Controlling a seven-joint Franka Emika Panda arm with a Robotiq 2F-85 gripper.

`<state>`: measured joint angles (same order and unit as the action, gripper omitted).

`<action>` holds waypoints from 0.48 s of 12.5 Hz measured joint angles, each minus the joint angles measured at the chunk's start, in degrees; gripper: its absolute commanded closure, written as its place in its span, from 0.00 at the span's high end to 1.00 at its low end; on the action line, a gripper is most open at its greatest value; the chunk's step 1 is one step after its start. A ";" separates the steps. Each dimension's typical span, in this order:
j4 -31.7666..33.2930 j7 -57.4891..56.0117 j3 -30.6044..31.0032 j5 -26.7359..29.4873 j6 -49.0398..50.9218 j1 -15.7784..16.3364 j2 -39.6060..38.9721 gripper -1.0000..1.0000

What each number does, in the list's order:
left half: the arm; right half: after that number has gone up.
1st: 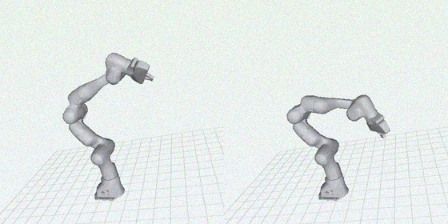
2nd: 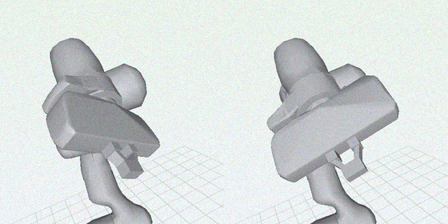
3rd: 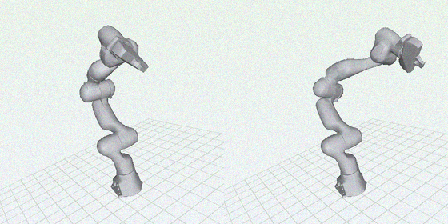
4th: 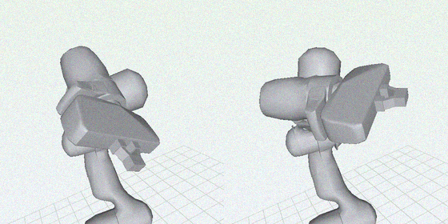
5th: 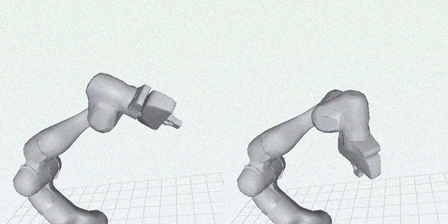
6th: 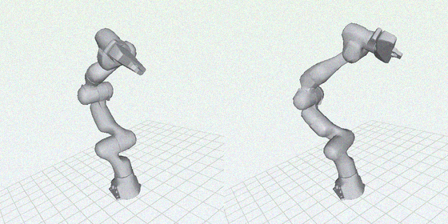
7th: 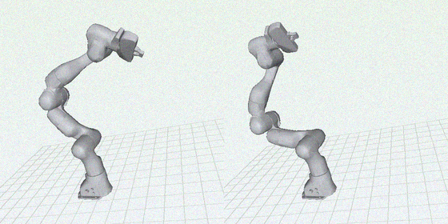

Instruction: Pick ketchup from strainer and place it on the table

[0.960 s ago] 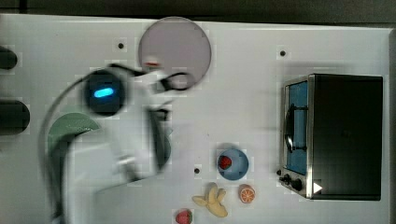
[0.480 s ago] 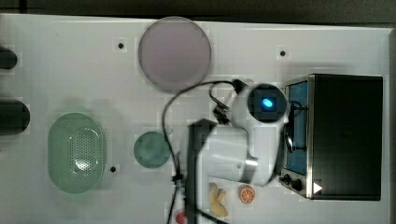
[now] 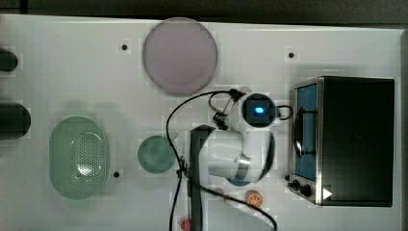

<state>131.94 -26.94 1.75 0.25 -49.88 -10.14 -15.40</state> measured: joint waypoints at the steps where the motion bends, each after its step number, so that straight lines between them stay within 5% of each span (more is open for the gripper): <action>1: 0.56 -0.07 0.61 -0.08 -2.29 0.76 -2.55 0.63; 3: 2.24 -0.14 2.08 -0.48 -4.90 1.71 -6.28 0.65; 6: 2.57 -0.15 2.58 -0.04 -5.54 2.72 -8.95 0.97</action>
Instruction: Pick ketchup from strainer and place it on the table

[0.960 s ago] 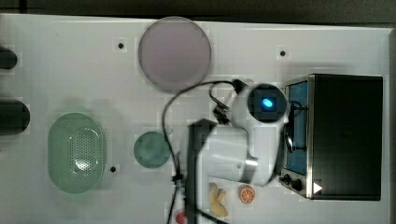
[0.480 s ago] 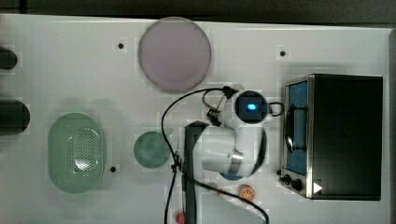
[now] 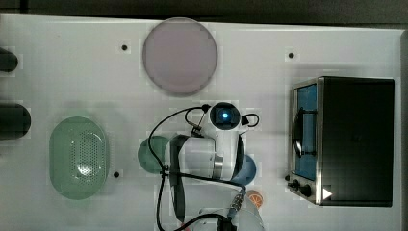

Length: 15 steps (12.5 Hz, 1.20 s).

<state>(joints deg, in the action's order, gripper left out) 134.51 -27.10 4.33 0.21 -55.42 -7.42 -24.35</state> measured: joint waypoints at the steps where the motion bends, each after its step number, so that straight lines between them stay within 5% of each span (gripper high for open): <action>1: 0.22 -0.01 -0.10 -0.03 0.03 0.08 0.34 1.00; 4: 0.00 0.11 -0.48 0.24 2.32 0.05 5.47 1.00; 7: -4.92 2.52 -0.21 0.67 16.90 -0.27 15.53 1.00; 15: -33.24 11.95 -0.45 1.09 44.50 -0.17 26.78 1.00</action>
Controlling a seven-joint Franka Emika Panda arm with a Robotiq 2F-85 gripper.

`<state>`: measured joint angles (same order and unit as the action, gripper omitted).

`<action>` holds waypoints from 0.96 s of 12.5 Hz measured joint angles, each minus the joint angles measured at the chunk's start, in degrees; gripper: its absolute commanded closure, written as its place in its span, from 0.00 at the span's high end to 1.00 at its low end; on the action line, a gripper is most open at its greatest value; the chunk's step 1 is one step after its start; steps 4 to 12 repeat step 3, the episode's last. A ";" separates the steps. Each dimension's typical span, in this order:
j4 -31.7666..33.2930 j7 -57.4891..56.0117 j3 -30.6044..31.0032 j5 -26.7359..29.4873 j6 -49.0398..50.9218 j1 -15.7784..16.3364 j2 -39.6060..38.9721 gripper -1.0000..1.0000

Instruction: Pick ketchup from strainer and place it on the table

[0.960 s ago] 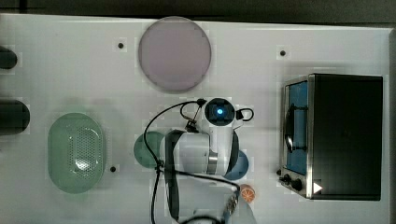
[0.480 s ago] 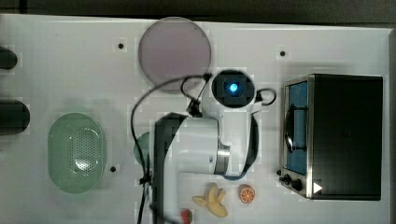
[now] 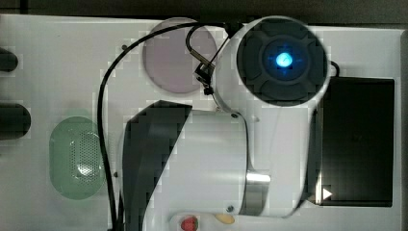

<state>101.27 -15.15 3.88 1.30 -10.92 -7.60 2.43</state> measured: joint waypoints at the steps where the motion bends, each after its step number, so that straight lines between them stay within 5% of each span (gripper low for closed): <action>1: -1.57 0.63 0.15 -0.33 1.98 -0.13 -0.04 1.00; 12: -2.74 1.64 0.30 -0.68 2.46 0.02 -0.39 1.00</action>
